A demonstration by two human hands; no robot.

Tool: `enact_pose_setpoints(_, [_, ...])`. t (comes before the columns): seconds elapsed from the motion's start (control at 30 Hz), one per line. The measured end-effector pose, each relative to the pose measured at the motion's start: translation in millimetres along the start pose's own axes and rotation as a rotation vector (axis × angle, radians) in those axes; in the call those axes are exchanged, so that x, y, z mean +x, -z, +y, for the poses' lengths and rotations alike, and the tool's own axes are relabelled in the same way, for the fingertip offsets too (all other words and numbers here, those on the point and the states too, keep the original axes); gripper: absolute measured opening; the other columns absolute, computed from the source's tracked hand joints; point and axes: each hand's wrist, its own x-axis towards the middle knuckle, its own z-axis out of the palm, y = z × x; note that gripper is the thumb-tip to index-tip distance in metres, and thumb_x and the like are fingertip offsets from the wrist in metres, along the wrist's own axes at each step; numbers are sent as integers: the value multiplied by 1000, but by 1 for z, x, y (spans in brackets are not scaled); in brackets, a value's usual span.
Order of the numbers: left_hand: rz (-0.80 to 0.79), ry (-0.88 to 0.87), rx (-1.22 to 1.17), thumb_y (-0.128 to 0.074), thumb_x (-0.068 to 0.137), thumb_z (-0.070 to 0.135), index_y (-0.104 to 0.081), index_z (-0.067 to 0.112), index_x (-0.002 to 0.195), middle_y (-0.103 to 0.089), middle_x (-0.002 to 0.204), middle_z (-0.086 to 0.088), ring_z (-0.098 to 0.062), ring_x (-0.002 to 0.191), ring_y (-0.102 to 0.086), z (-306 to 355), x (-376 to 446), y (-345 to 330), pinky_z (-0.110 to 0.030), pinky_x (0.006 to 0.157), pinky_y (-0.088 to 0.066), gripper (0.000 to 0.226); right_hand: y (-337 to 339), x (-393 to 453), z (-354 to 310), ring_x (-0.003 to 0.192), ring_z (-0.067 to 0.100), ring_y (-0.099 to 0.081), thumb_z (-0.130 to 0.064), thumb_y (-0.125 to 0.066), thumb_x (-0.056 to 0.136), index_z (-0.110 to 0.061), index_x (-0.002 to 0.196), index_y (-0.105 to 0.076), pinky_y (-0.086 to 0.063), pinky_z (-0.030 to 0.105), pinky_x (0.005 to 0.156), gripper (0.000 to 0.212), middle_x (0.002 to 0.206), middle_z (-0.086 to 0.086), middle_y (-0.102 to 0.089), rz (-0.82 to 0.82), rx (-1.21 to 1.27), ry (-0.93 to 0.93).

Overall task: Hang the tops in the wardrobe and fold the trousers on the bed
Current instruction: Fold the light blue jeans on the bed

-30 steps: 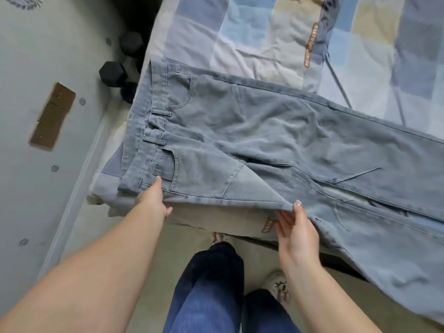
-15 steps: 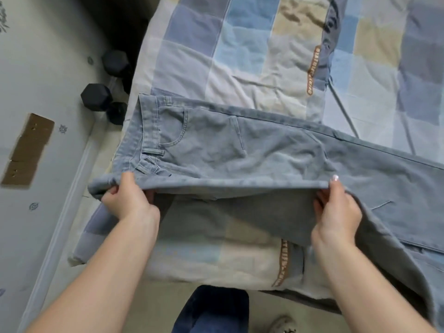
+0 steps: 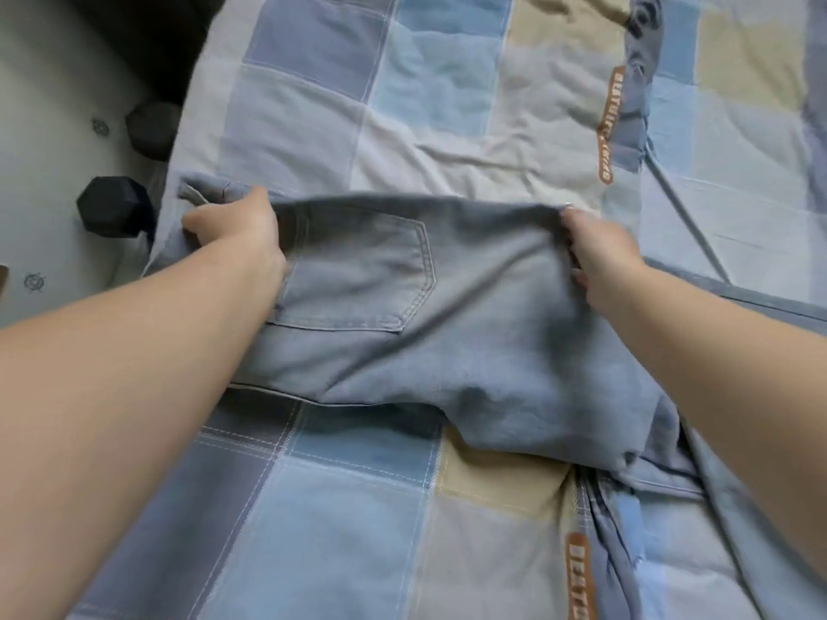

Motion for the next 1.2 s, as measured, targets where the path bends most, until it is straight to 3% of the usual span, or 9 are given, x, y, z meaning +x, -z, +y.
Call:
enact_pose_setpoints(0.07, [-150, 35, 133, -59, 81, 32, -46, 24, 81, -56, 102, 1, -20, 88, -52, -8, 2, 2, -29, 78, -47, 16, -5, -2, 6, 102, 16, -51, -45, -58, 87, -23, 118, -63, -43, 25, 86, 38, 108, -4, -57, -139, -46, 51])
enact_pose_setpoints(0.2, [-72, -97, 157, -57, 84, 24, -43, 19, 107, -48, 90, 2, -18, 71, -49, -12, -22, -4, -16, 57, -40, 27, 16, -23, 15, 85, 3, -50, -39, -55, 92, -24, 127, -60, -41, 20, 75, 38, 93, -14, -56, -202, -107, 168])
enact_pose_setpoints(0.33, [-150, -493, 351, -58, 83, 20, -46, 15, 126, -51, 118, -1, -15, 108, -52, -21, -84, -4, -22, 93, -40, 45, 72, -59, 41, 103, 5, -54, -30, -57, 93, -25, 119, -63, -45, 25, 95, 28, 114, -10, -62, -196, -30, 169])
enact_pose_setpoints(0.43, [-318, -574, 344, -57, 87, 12, -51, 9, 123, -56, 110, -1, -5, 94, -54, -41, -152, -9, -8, 84, -39, 38, 141, -81, 78, 101, 4, -56, -24, -56, 93, -21, 119, -64, -42, 14, 87, 27, 114, -6, -65, -160, -128, 209])
enact_pose_setpoints(0.63, [-566, -266, 338, -58, 90, 11, -57, 20, 98, -60, 84, 0, -13, 76, -56, -134, -313, -18, -30, 75, -46, 12, 312, -105, 184, 111, 12, -57, -25, -57, 92, -25, 115, -64, -43, 31, 99, 24, 116, 0, -64, -126, -310, 115])
enact_pose_setpoints(0.8, [-651, 18, 355, -55, 93, 8, -54, 21, 88, -57, 81, -2, -10, 66, -52, -228, -444, -26, -22, 61, -41, 14, 423, -118, 279, 123, 24, -50, -25, -61, 90, -17, 122, -63, -36, 33, 101, 33, 127, 8, -60, -219, -704, 150])
enact_pose_setpoints(1.03, [-617, 519, 347, -54, 96, 21, -56, 17, 99, -52, 109, 2, -13, 116, -45, -343, -551, -46, -34, 95, -39, 5, 495, -126, 383, 135, 24, -36, -27, -59, 89, -25, 143, -40, -34, 38, 110, 57, 151, 3, -34, -425, -992, 216])
enact_pose_setpoints(1.13, [-598, 537, 445, -58, 94, 22, -51, 16, 123, -47, 115, 0, -17, 114, -42, -373, -574, -48, -37, 95, -38, 30, 500, -122, 411, 139, 27, -27, -25, -58, 89, -26, 148, -30, -31, 40, 111, 66, 156, 3, -22, -409, -1043, 257])
enact_pose_setpoints(1.2, [-592, 540, 461, -58, 94, 22, -57, 17, 101, -50, 108, -2, -14, 102, -49, -386, -580, -49, -38, 97, -39, 9, 499, -118, 427, 143, 25, -19, -30, -60, 89, -25, 149, -25, -24, 39, 114, 70, 159, 4, -14, -397, -1077, 301])
